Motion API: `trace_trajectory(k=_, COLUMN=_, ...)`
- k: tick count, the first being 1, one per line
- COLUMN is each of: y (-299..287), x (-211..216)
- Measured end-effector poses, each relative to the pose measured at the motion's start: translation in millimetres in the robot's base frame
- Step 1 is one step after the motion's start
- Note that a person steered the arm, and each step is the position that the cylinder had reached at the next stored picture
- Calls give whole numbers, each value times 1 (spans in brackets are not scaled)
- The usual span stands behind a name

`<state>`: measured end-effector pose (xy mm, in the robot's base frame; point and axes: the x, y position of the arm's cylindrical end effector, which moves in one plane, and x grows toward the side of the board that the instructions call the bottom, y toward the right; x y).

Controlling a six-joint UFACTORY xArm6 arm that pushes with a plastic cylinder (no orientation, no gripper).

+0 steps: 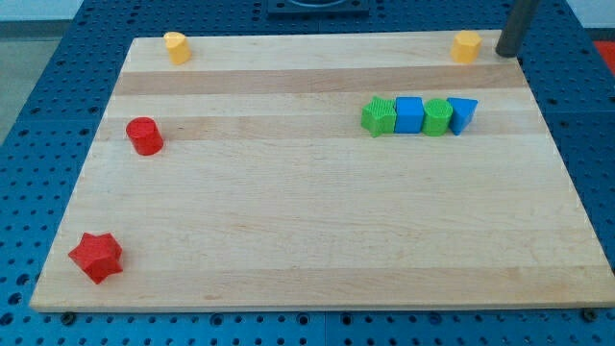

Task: Push yellow hexagon towards top center

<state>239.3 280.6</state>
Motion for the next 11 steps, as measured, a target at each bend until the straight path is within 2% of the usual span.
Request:
trace_trajectory(k=1, y=-14, x=-3)
trace_trajectory(k=7, y=-179, x=-19)
trace_trajectory(k=11, y=-288, x=59)
